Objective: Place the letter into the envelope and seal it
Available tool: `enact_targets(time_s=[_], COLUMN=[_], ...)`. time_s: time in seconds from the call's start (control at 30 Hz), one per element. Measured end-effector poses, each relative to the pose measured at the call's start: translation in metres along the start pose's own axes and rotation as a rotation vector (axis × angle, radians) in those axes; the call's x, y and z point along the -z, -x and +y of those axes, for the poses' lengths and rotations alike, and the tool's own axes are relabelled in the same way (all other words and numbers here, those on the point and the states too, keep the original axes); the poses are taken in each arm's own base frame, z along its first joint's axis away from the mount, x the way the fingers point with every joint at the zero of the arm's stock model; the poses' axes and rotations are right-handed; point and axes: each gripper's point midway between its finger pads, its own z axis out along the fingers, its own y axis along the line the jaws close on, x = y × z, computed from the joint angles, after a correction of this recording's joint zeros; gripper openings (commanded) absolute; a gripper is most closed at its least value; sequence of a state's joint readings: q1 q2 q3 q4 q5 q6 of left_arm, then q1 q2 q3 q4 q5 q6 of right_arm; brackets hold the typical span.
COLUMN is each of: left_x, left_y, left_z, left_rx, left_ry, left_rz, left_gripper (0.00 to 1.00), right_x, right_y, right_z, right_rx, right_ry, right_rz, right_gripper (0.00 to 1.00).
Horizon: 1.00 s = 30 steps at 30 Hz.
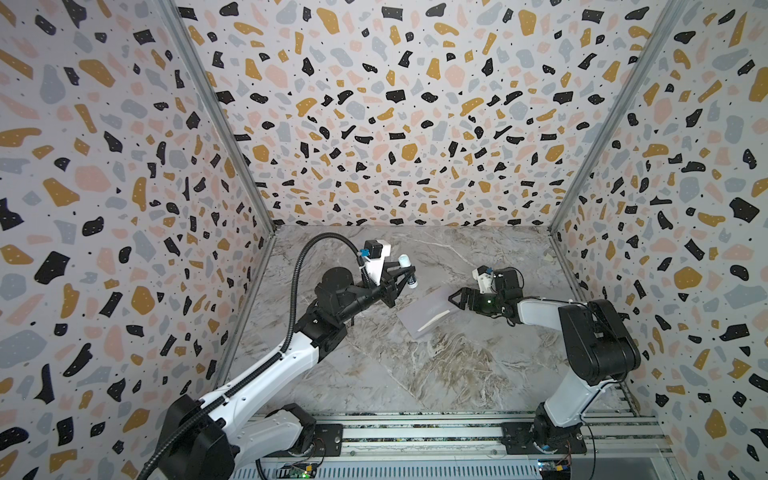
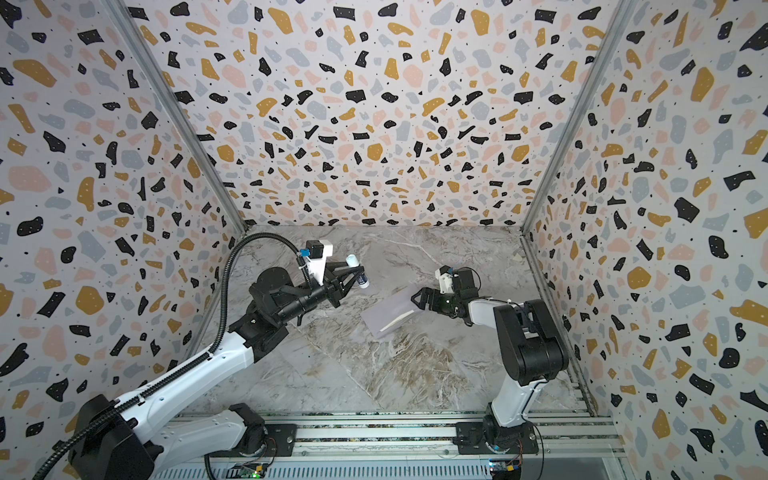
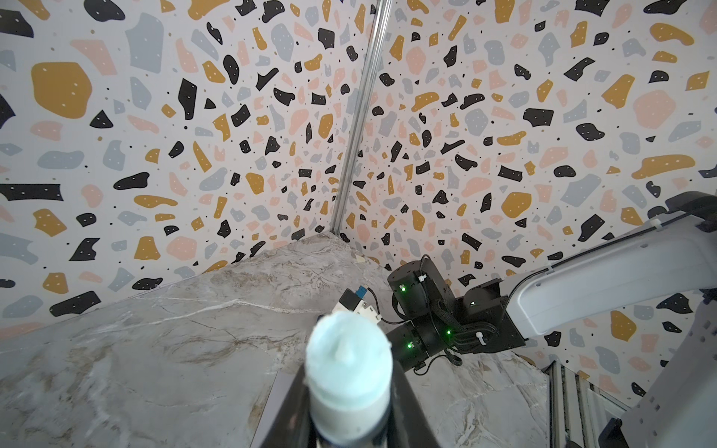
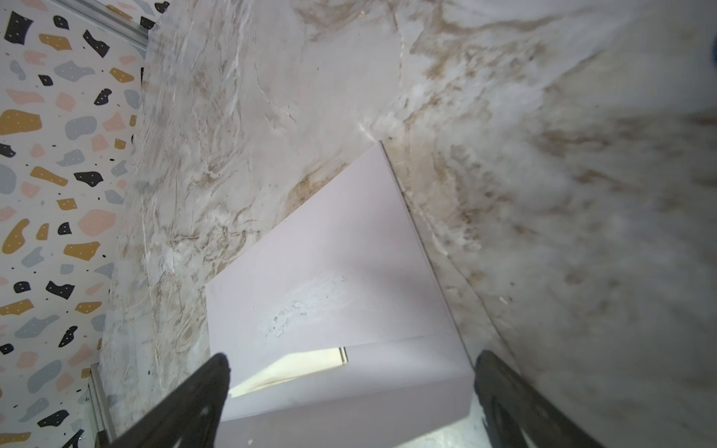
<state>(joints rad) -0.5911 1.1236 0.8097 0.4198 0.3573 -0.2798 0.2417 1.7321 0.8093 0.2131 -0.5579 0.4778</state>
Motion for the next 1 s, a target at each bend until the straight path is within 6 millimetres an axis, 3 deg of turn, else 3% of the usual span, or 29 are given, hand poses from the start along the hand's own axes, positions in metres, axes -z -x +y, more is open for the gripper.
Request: enact_targets(time_s=[0.2,0.53,0.67,0.8,1.0], left_x=[-0.002,-0.004,-0.004,-0.005,-0.009], left_y=[-0.003,-0.007,-0.007,-0.005,0.000], left_z=[0.001,0.003,0.004,0.003,0.007], left_rx=[0.003,0.007,0.010,0.036,0.171], left_ry=[0.001,0.004,0.005,0.002,-0.002], left_rz=[0.007,0.017,0.018,0.008,-0.022], left_gripper=[0.00,0.00,0.00,0.00,0.00], right_x=[-0.003,-0.010,-0.007,0.012,0.067], right_y=[-0.014,-0.067,-0.079,-0.069,-0.023], right_z=[0.015,0.065,0.080,0.084,0.118], right_rx=[0.009,0.075,0.110,0.162,0.363], right_ry=[0.031,0.115,0.131,0.101,0.117], right_rz=[0.030,0.157,0.184,0.106,-0.201], right_gripper=[1.00,1.00,1.00,1.00,0.99])
